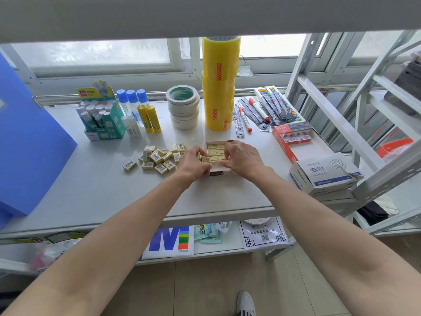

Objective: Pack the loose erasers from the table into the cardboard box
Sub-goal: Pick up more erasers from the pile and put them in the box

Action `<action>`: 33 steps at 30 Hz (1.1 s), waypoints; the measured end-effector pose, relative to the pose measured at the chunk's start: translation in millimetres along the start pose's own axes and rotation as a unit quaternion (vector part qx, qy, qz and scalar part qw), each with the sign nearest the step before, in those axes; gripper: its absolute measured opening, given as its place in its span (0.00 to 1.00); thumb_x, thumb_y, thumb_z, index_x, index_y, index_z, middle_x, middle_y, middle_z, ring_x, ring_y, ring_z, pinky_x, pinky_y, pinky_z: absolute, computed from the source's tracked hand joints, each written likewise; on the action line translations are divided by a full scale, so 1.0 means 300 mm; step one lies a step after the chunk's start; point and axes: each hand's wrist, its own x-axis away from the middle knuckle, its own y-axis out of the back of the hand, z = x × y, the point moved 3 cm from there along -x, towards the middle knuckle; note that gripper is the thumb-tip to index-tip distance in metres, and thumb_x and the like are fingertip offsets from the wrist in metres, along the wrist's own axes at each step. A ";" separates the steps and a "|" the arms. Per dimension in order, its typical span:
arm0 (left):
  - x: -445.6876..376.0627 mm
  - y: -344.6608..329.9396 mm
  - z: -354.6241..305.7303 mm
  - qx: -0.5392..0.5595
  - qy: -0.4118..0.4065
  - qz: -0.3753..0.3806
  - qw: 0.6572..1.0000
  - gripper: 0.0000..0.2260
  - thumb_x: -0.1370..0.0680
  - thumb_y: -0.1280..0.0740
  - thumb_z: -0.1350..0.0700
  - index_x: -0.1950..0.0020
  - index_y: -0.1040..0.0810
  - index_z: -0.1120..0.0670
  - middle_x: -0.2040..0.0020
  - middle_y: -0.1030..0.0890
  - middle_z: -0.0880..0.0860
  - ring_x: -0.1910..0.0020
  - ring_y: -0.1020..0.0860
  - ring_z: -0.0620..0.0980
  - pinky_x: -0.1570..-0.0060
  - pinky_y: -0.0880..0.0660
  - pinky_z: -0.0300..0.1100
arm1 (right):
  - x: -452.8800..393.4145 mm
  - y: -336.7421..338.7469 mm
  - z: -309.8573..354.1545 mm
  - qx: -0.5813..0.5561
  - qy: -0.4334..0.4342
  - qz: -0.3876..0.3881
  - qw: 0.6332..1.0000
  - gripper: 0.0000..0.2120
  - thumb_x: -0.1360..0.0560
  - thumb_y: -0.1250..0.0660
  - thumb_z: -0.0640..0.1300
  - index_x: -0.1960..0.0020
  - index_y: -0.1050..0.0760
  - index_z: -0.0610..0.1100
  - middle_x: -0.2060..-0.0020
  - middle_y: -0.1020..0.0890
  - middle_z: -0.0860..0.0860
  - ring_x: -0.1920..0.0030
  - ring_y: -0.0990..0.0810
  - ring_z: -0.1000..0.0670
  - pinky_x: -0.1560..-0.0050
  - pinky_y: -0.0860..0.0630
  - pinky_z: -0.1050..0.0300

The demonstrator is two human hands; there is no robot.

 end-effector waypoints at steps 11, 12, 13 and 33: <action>0.008 -0.007 -0.002 -0.006 -0.005 -0.007 1.000 0.12 0.29 0.28 0.64 0.48 0.24 0.55 0.60 0.20 0.53 0.71 0.20 0.46 0.76 0.30 0.36 | -0.005 -0.026 0.048 0.038 -0.022 -0.049 0.998 0.26 0.29 0.31 0.61 0.44 0.27 0.40 0.49 0.20 0.43 0.51 0.20 0.43 0.51 0.25 0.52; 0.008 -0.006 -0.003 -0.007 -0.006 -0.006 1.000 0.12 0.28 0.27 0.64 0.48 0.24 0.55 0.60 0.20 0.53 0.71 0.20 0.45 0.76 0.29 0.36 | -0.004 -0.026 0.048 0.036 -0.022 -0.049 0.998 0.26 0.29 0.31 0.61 0.44 0.27 0.40 0.49 0.20 0.43 0.51 0.20 0.43 0.51 0.25 0.52; 0.009 -0.004 -0.003 -0.002 -0.005 -0.003 1.000 0.12 0.28 0.27 0.64 0.48 0.24 0.55 0.59 0.20 0.53 0.71 0.20 0.45 0.76 0.29 0.36 | -0.004 -0.025 0.046 0.033 -0.023 -0.046 0.998 0.25 0.29 0.31 0.61 0.45 0.27 0.40 0.50 0.21 0.43 0.51 0.20 0.42 0.51 0.25 0.51; 0.080 0.094 0.009 0.337 0.033 0.197 0.920 0.17 0.22 0.34 0.66 0.34 0.28 0.61 0.52 0.20 0.60 0.62 0.21 0.48 0.64 0.23 0.38 | 0.029 0.021 0.120 -0.399 -0.035 0.040 0.915 0.04 0.26 0.29 0.49 0.56 0.20 0.49 0.64 0.17 0.50 0.64 0.19 0.52 0.57 0.20 0.53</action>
